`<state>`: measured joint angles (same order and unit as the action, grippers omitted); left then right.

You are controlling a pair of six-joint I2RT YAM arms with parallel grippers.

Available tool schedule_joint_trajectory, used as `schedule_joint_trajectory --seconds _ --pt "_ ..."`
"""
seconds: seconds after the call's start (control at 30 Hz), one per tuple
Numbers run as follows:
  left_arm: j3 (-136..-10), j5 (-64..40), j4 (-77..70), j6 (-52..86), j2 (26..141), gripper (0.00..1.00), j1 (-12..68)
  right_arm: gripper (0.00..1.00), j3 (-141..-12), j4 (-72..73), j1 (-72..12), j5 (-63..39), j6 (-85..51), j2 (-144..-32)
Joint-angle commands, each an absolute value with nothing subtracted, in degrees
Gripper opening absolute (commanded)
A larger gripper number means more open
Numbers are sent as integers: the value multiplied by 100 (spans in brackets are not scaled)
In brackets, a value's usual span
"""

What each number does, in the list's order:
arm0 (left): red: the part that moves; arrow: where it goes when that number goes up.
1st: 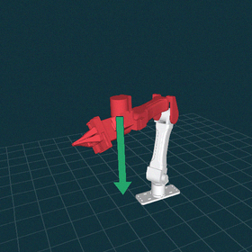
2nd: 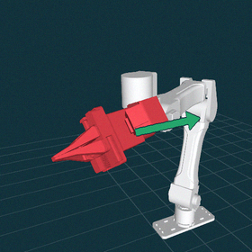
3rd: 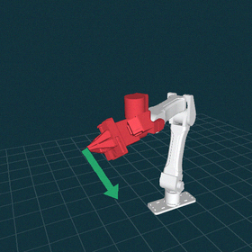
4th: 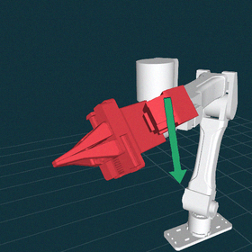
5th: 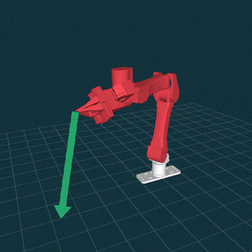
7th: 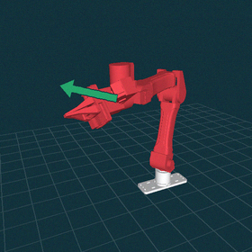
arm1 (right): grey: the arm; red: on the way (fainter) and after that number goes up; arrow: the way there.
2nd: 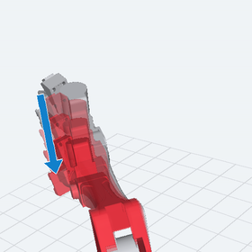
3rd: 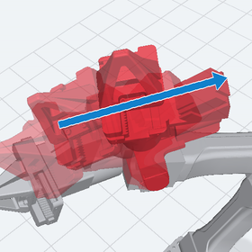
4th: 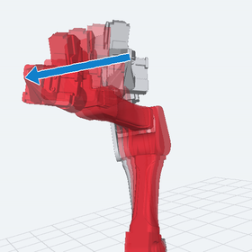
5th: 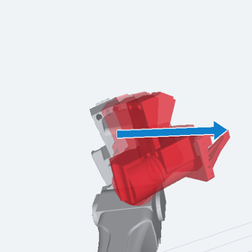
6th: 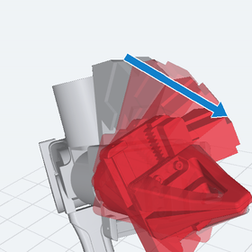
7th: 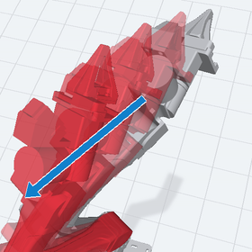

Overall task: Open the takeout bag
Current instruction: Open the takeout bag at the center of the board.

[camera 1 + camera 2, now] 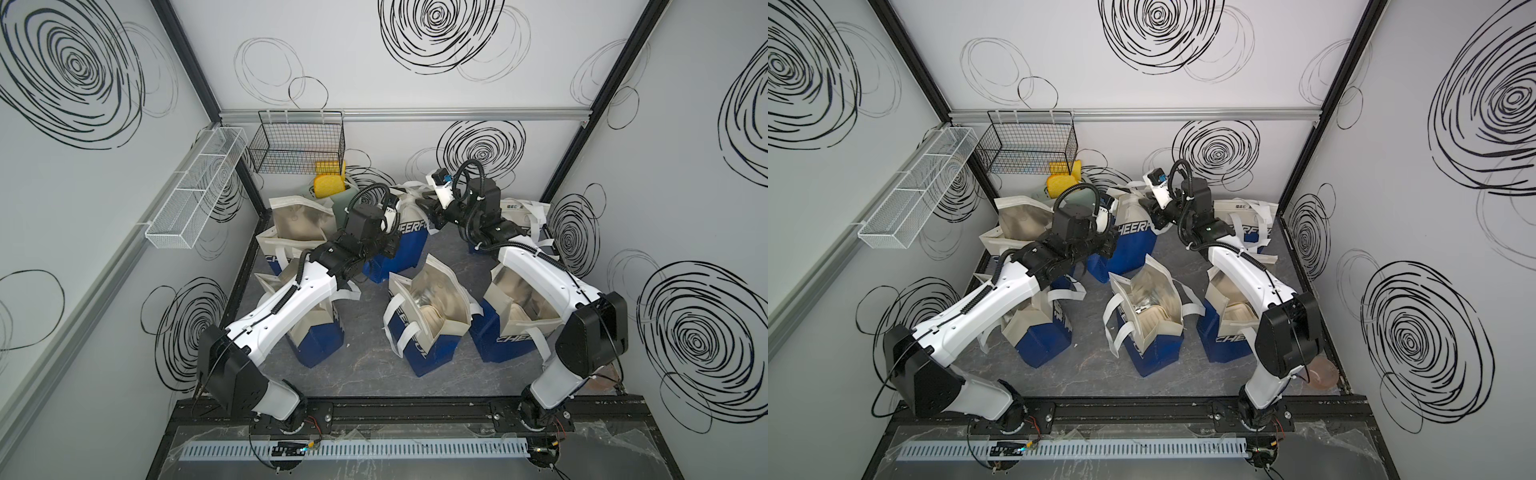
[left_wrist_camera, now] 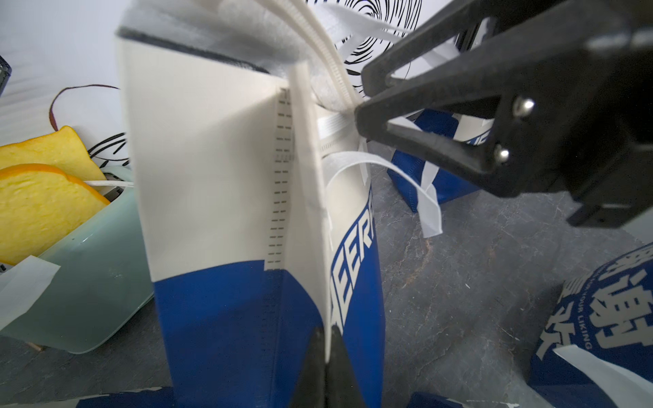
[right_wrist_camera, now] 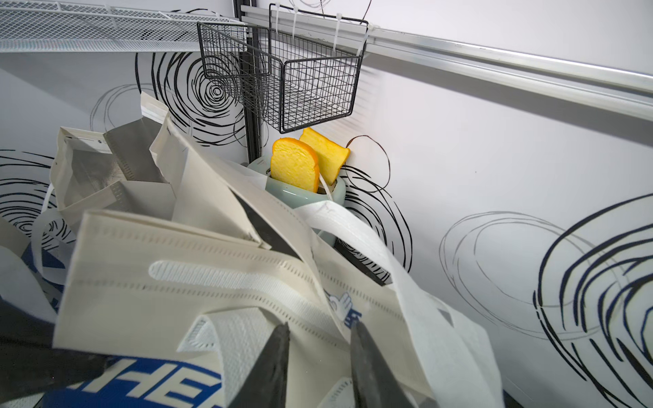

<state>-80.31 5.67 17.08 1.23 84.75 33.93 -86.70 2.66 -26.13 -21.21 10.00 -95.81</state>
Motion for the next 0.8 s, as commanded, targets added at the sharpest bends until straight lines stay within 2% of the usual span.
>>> schedule_joint_trajectory --seconds 0.0,0.3,0.77 --pt "-8002 659 1589 -11 8282 0 3479 32 -8861 431 -2649 -2116 1099 -9693" --pt "-7895 745 1617 -122 8188 0 3585 29 -9036 457 -2665 -2107 1099 -9867" --pt "-7786 809 1634 -167 8042 0 3584 17 -8873 376 -2717 -2162 1147 -9870"
